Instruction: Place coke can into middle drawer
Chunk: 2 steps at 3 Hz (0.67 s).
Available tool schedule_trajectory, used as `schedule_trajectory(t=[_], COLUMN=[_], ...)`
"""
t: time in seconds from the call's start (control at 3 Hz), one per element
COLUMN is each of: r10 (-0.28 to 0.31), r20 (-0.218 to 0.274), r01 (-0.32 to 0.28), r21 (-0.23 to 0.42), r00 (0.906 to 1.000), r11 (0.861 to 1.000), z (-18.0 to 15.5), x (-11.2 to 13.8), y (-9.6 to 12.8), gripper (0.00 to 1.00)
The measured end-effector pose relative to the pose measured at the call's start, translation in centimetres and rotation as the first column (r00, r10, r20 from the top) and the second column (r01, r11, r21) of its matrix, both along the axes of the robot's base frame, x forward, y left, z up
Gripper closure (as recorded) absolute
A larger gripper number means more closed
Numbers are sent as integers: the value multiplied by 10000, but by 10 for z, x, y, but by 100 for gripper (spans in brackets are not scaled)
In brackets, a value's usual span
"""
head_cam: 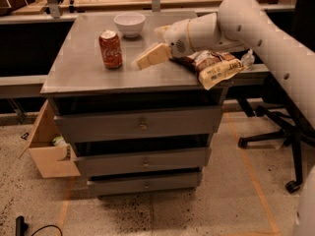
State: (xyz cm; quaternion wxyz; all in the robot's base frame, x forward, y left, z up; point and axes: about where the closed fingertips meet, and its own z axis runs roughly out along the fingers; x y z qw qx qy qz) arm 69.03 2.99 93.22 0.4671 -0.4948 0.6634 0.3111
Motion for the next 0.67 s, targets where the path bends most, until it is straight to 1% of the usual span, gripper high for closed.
schedule_trajectory(t=[0.33, 0.67], r10=[32, 440], r20=[-3, 59], r01=[-32, -443], r21=[471, 712], r00=[10000, 9990], r11=[9989, 9965], z=[-14, -29], x=[21, 39], y=[30, 60], gripper=[0, 0])
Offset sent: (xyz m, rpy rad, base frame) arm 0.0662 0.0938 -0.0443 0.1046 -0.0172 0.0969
